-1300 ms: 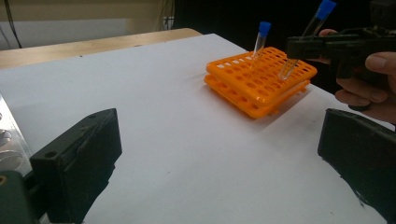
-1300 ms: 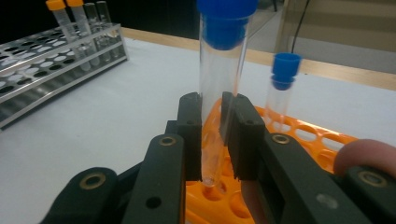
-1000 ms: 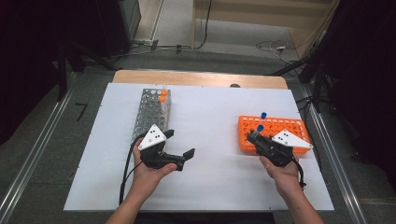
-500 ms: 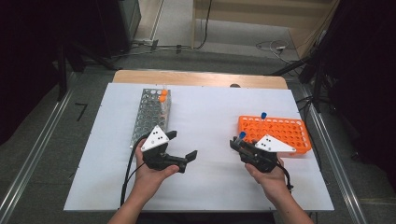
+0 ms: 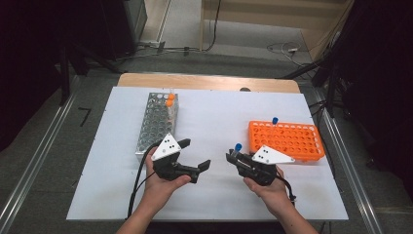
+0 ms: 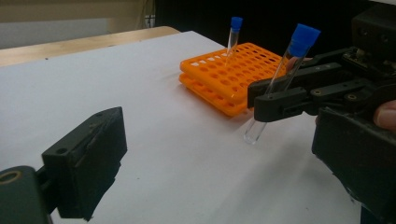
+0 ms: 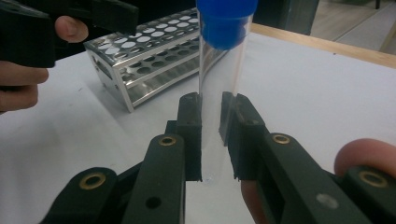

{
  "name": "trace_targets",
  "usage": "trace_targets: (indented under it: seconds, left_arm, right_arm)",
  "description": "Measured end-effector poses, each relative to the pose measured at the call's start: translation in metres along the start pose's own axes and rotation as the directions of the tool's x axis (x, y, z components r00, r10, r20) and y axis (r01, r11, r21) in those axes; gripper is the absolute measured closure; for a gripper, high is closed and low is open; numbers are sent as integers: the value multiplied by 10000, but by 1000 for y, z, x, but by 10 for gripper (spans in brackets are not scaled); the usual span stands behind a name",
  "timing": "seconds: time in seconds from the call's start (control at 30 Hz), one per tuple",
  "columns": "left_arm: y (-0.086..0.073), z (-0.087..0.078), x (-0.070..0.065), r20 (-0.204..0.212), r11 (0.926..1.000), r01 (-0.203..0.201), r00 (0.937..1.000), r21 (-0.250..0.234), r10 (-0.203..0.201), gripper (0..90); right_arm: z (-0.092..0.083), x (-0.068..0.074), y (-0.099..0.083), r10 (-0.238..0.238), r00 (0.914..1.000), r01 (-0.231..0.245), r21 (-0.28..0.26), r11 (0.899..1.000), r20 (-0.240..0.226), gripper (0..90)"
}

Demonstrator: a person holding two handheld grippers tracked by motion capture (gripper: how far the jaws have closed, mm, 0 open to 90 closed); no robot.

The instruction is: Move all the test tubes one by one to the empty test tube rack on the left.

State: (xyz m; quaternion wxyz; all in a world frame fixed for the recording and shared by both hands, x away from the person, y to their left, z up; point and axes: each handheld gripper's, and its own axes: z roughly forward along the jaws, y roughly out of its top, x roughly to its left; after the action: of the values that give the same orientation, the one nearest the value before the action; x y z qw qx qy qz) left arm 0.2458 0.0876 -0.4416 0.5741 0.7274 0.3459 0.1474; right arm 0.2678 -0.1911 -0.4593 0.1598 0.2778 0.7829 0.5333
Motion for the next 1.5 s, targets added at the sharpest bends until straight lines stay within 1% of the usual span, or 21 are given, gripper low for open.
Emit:
trace_targets:
  seconds: [0.17,0.2,0.3,0.43,0.6,0.67,0.73,0.8,0.9,0.97,1.03,1.1,1.23,1.3,1.37,1.43,1.5]
  left_arm:
    - [1,2,-4,207,10000,-32,9998,2,32,75]
    - [1,2,-5,297,10000,-73,9995,-55,75,85]
    - [1,2,-7,463,9998,-153,9988,-156,160,152]
    - [1,3,-8,749,9995,-208,9969,-231,224,227]
    - [1,4,-11,1145,9992,-285,9929,-289,317,332]
    - [2,5,-11,1408,9989,-357,9892,-318,398,407]
    - [2,5,-12,1522,9986,-432,9872,-310,474,445]
    - [3,6,-12,1714,9983,-521,9836,-280,561,485]
    - [3,7,-14,1836,9978,-612,9809,-260,650,526]
    - [3,8,-15,1803,9971,-710,9808,-266,746,556]
    - [4,8,-16,1882,9963,-830,9784,-227,858,605]
    - [4,8,-17,1944,9954,-938,9763,-184,956,637]
    - [4,9,-19,1995,9944,-1034,9742,-235,1060,683]
    - [4,9,-19,2007,9932,-1148,9728,-168,1159,715]
    - [4,9,-19,2004,9924,-1222,9720,-141,1225,735]
    - [3,8,-19,1866,9916,-1280,9740,-158,1287,752]
    - [4,7,-18,1824,9916,-1286,9747,-166,1295,761]
  right_arm:
    - [5,8,1,-128,9997,129,41,9999,-203,748]
    - [6,10,1,-129,9996,131,51,9999,-251,749]
    - [9,16,1,-251,9989,254,81,9996,-388,748]
    - [12,22,1,-284,9981,292,139,9995,-538,748]
    - [16,29,1,-399,9966,414,199,9989,-716,748]
    - [17,32,1,-436,9958,455,222,9987,-811,748]
    - [19,34,1,-475,9948,498,231,9985,-897,748]
    - [20,36,1,-528,9942,554,252,9981,-940,748]
    - [21,39,1,-565,9936,600,337,9976,-982,748]
    - [22,40,1,-577,9932,621,405,9972,-1012,748]
    - [24,42,1,-631,9929,678,446,9967,-1005,748]
    - [25,44,0,-669,9922,724,489,9962,-1055,748]
    - [27,48,0,-693,9903,763,544,9956,-1206,748]
    - [28,48,0,-673,9897,753,594,9954,-1264,748]
    - [29,49,0,-714,9890,802,638,9947,-1294,747]
    - [29,50,-1,-702,9886,797,674,9945,-1335,747]
    - [29,50,-1,-685,9882,778,642,9949,-1368,746]
